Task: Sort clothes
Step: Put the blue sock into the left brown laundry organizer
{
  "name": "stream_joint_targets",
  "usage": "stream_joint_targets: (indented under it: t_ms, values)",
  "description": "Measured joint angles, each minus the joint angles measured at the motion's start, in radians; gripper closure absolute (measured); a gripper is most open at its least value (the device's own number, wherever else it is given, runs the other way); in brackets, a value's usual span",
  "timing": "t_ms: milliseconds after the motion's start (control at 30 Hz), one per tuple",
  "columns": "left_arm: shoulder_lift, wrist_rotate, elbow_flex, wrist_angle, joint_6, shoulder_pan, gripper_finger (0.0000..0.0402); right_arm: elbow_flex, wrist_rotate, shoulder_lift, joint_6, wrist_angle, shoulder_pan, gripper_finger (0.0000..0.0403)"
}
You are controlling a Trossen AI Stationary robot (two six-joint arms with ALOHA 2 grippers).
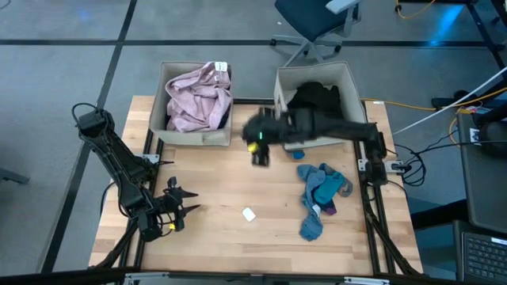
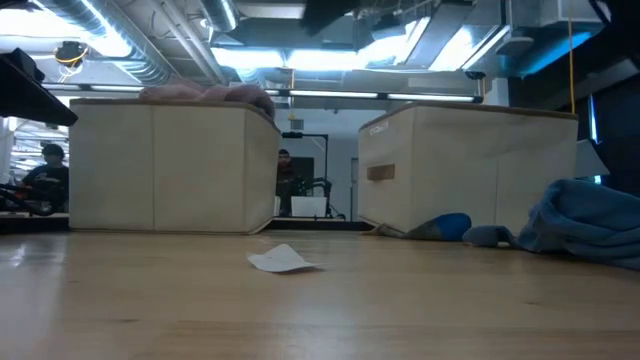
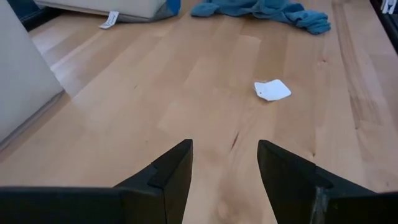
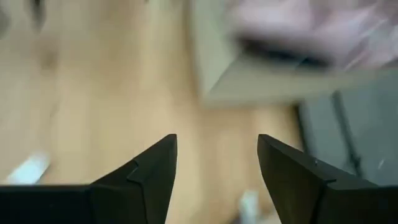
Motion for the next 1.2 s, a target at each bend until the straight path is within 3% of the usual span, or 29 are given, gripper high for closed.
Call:
stream_joint_targets:
  t_ms: [133,267,433,633,833,967,1067,1200]
  values:
    - [0.000,-0.022,0.000,0.001,0.029,0.007,0.0229,-0.013,0.000,0.003,0.126,-0.183,0.114,0.0181]
    - [0.000,-0.036,0.000,0.001,0.044,0.036,0.0229,-0.120,0.039,-0.001,0.186,-0.267,0.222,0.0181]
    - [0.000,-0.037,0.000,0.007,0.044,0.078,0.0229,-0.406,0.082,-0.033,0.270,-0.257,0.313,0.0181]
    - [0.000,-0.038,0.000,0.038,0.057,0.125,0.0229,-0.845,0.134,-0.188,0.533,-0.245,0.343,0.0181]
    - [-0.001,-0.032,0.000,0.058,0.090,0.168,0.0229,-1.202,0.067,-0.410,0.683,0.113,0.346,0.0181]
    - [-0.001,-0.030,0.000,0.058,0.101,0.190,0.0229,-1.379,0.100,-0.523,0.746,0.403,0.325,0.0181]
    - [-0.001,-0.028,0.000,0.058,0.114,0.199,0.0229,-1.470,0.130,-0.549,0.763,0.561,0.287,0.0181]
    - [-0.001,-0.028,0.000,0.059,0.125,0.204,0.0229,-1.551,0.079,-0.531,0.763,0.640,0.250,0.0181]
